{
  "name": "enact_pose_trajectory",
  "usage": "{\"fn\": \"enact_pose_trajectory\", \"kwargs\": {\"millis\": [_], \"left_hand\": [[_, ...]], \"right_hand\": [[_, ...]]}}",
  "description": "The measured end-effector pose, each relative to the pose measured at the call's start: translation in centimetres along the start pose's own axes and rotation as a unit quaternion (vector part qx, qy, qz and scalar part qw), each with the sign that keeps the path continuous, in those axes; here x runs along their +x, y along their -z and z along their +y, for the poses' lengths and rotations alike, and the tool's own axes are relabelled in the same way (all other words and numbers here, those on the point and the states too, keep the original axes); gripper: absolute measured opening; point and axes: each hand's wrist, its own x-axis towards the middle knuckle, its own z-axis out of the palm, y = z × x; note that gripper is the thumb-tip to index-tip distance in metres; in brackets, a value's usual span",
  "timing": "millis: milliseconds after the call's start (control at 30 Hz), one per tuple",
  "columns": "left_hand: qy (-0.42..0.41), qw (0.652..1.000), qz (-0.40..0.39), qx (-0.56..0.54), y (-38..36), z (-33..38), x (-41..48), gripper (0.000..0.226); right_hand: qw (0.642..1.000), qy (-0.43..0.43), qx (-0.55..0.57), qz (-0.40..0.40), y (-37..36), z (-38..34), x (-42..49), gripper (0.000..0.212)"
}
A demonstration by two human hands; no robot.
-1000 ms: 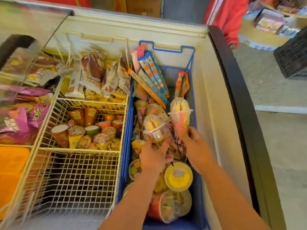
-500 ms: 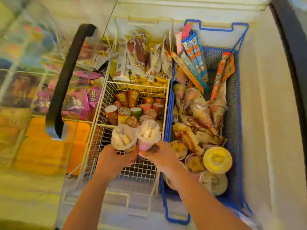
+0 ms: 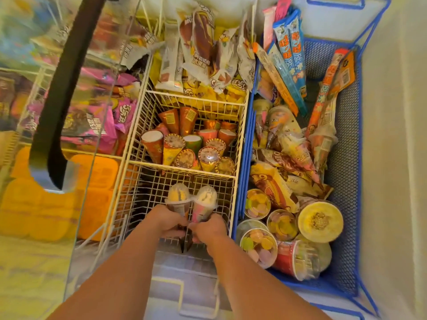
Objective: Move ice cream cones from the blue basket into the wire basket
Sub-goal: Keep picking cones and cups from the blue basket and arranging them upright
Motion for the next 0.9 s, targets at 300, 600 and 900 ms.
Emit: {"fn": "enact_pose_trajectory", "kwargs": {"millis": [300,600,900], "left_hand": [[0.021,1.0,0.001,-0.005,-2.2,0.8,4.7,0.041],[-0.008,0.999,0.01,0.037,-3.1,1.2,5.4,0.044],[-0.012,0.869,-0.03,0.493,-2.8,8.4,-4.4,0.024]], "right_hand": [[0.996,-0.037,-0.068,0.05,-0.4,-0.4,4.6,0.045],[0.993,-0.056,-0.068,0.078,-0.6,-0.7,5.4,0.045],[0.984,0.103,-0.141,-0.04,1.7,-3.6,-3.2,0.035]]}}
